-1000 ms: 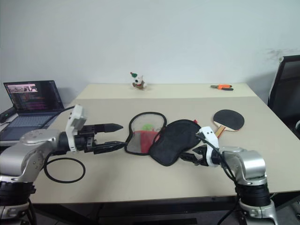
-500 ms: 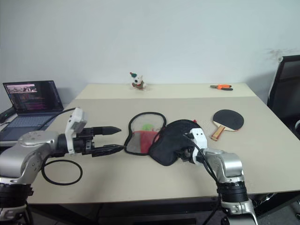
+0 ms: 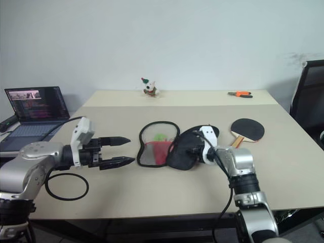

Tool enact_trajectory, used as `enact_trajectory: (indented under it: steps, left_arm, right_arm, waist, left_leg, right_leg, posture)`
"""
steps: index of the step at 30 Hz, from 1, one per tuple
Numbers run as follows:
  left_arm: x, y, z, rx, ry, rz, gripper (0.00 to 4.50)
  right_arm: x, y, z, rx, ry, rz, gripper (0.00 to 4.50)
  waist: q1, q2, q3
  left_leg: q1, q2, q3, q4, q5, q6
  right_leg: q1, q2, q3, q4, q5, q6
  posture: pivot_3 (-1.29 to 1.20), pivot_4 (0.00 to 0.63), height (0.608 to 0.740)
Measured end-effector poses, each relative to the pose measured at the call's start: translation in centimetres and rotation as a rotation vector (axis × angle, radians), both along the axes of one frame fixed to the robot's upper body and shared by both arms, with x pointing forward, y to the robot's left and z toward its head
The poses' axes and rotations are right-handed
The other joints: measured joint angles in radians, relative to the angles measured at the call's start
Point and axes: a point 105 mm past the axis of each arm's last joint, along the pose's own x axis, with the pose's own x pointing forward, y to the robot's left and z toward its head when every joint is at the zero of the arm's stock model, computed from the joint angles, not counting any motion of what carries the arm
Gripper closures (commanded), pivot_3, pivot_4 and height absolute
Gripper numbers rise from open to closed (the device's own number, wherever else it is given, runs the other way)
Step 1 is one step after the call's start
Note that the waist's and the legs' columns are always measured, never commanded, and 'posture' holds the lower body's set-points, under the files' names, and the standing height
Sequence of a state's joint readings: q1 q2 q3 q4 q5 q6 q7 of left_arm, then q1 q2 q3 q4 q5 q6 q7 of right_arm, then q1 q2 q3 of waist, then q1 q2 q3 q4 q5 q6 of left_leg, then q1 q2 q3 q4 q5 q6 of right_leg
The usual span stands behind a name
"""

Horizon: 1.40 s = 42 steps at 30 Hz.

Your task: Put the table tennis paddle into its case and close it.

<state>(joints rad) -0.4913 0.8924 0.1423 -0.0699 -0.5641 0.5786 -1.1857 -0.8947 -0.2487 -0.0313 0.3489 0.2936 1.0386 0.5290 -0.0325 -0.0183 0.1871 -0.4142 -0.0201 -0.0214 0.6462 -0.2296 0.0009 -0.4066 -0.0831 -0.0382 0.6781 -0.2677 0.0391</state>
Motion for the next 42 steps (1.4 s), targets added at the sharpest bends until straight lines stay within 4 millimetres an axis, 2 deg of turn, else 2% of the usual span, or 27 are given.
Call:
enact_trajectory:
  steps: [1,2,9,16,21,24,27,30,33,37,42]
  left_arm:
    - [0.0,0.0,0.0,0.002,-0.001,0.001,0.00]
    - [0.0,0.0,0.0,0.003,-0.003,0.001,0.00]
    - [0.3,-0.3,0.3,0.028,-0.031,0.000,0.00]
    - [0.5,-0.8,0.5,0.047,-0.047,-0.016,0.00]
    - [0.5,-1.0,0.5,0.054,-0.058,-0.033,0.00]
    - [0.5,-1.1,0.4,0.059,-0.055,-0.035,0.00]
    - [0.5,-1.3,0.3,0.048,-0.052,-0.040,0.00]
    - [0.5,-1.3,0.3,0.045,-0.053,-0.041,0.00]
    - [0.6,-1.6,0.3,0.038,-0.053,-0.049,0.00]
    - [0.6,-1.7,0.1,0.033,-0.044,-0.054,0.00]
    - [0.7,-1.6,0.0,0.031,-0.037,-0.058,0.00]
  right_arm:
    - [0.3,-0.4,0.1,-0.015,0.002,0.011,4.45]
    - [0.6,-0.7,0.2,-0.030,-0.002,0.019,4.48]
    - [3.4,-3.8,0.0,-0.177,-0.024,0.028,4.48]
    - [4.6,-5.3,-0.1,-0.332,-0.080,0.045,4.48]
    - [4.9,-5.7,0.0,-0.378,-0.107,0.040,4.48]
    - [5.1,-6.2,0.0,-0.400,-0.122,0.017,3.84]
    - [5.4,-6.5,0.3,-0.441,-0.160,0.006,2.79]
    - [5.7,-7.1,0.7,-0.479,-0.191,-0.015,2.27]
    - [6.1,-8.7,1.6,-0.496,-0.227,-0.085,1.27]
    - [6.3,-10.0,3.1,-0.412,-0.242,-0.162,0.01]
    - [5.9,-10.1,2.3,-0.385,-0.206,-0.148,0.01]
  waist:
    - [0.000,0.000,0.000]
    - [0.000,0.000,0.000]
    - [-0.001,0.000,0.000]
    - [-0.001,0.000,0.000]
    - [-0.001,0.000,0.000]
    - [-0.001,0.000,0.000]
    - [-0.001,0.000,0.000]
    - [-0.001,0.000,0.000]
    - [-0.001,0.000,0.000]
    - [-0.002,0.000,0.000]
    - [-0.007,0.000,0.000]
  left_leg:
    - [0.000,0.000,0.000,0.000,0.000,0.000]
    - [0.000,0.000,0.000,0.000,0.000,0.000]
    - [0.000,0.000,0.002,0.000,0.000,0.000]
    - [0.000,0.000,0.002,0.000,0.000,0.000]
    - [0.000,0.001,0.002,0.000,0.000,0.000]
    - [0.000,0.000,0.002,0.000,0.000,0.000]
    - [0.000,0.000,0.002,0.000,0.000,0.000]
    - [0.000,0.000,0.002,0.000,0.000,0.000]
    - [-0.001,0.000,0.002,0.000,0.000,0.000]
    - [0.000,0.000,0.002,0.000,0.000,0.000]
    - [0.000,0.001,0.002,0.000,0.000,0.000]
  right_leg:
    - [0.000,0.000,0.000,0.000,0.000,0.000]
    - [0.000,0.000,0.000,0.000,0.000,0.000]
    - [0.000,0.000,0.000,-0.001,0.000,0.000]
    - [0.000,0.000,0.001,-0.001,0.000,0.000]
    - [0.000,0.000,0.001,-0.001,0.000,0.000]
    - [0.000,0.000,0.001,-0.001,0.000,0.000]
    - [0.000,0.000,0.001,-0.001,0.000,0.000]
    - [0.000,0.000,0.001,-0.001,0.000,0.000]
    - [0.000,-0.001,0.001,-0.001,0.000,0.000]
    - [0.000,-0.001,0.001,-0.001,0.000,0.000]
    - [0.000,0.000,0.001,-0.001,0.000,0.000]
  posture:
    - [0.00,0.150,0.740]
    - [0.00,0.150,0.740]
    - [0.00,0.150,0.740]
    - [0.00,0.150,0.740]
    - [0.00,0.150,0.740]
    - [0.00,0.150,0.740]
    - [0.00,0.150,0.740]
    - [0.00,0.150,0.740]
    - [0.00,0.150,0.740]
    - [0.00,0.150,0.740]
    - [0.00,0.150,0.740]
